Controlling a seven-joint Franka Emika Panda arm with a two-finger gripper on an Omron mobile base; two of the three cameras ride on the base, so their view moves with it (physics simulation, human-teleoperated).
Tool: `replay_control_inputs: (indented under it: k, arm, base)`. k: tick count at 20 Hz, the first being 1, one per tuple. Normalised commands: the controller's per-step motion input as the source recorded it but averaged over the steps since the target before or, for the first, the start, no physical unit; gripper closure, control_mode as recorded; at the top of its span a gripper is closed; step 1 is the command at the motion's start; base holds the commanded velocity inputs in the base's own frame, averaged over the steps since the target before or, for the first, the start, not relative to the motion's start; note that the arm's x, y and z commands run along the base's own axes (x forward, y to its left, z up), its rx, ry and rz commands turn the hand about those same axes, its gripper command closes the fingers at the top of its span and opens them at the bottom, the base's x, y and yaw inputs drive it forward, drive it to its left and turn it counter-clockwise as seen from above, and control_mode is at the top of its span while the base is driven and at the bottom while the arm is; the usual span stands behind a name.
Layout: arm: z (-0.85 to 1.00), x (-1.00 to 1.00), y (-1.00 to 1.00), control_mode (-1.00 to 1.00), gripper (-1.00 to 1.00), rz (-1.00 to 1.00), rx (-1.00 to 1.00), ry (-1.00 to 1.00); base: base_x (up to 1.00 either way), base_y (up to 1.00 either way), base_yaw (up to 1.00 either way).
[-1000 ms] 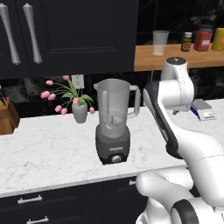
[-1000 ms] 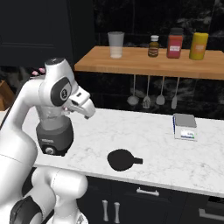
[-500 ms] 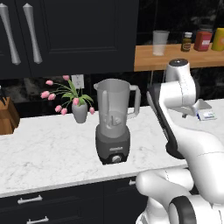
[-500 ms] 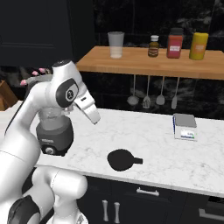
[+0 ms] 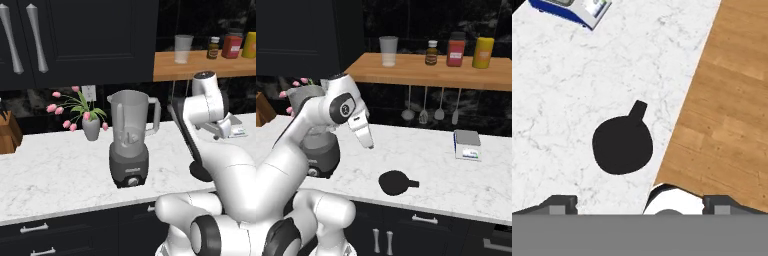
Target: Close the lid blender by securely placing the lid on top.
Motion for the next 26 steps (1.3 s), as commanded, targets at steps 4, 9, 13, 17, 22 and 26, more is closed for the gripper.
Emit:
replay_control_inputs:
  k: [4, 9, 13, 17, 22, 26]
  arm:
    - [-0.26, 0.02, -0.61, -1.0, -1.0, -0.2, 0.07, 0.0]
    - [-0.32, 0.0, -0.59, -1.0, -1.0, -0.08, 0.11, 0.0]
    - [-0.34, 0.0, -0.33, -1.0, -1.0, 0.0, 0.08, 0.0]
    - [-0.3, 0.0, -0.26, -1.0, -1.0, 0.0, 0.06, 0.0]
    - [-0.27, 0.03, -0.14, -1.0, -1.0, 0.0, 0.03, 0.0]
    - [-0.22, 0.0, 0.0, -1.0, -1.0, 0.0, 0.0, 0.0]
  base:
    - [0.0, 0.0, 0.0]
    - [0.0, 0.0, 0.0]
    - [0.0, 0.0, 0.0]
    - [0.0, 0.0, 0.0]
    - [0.0, 0.0, 0.0]
    - [0.0, 0.0, 0.0]
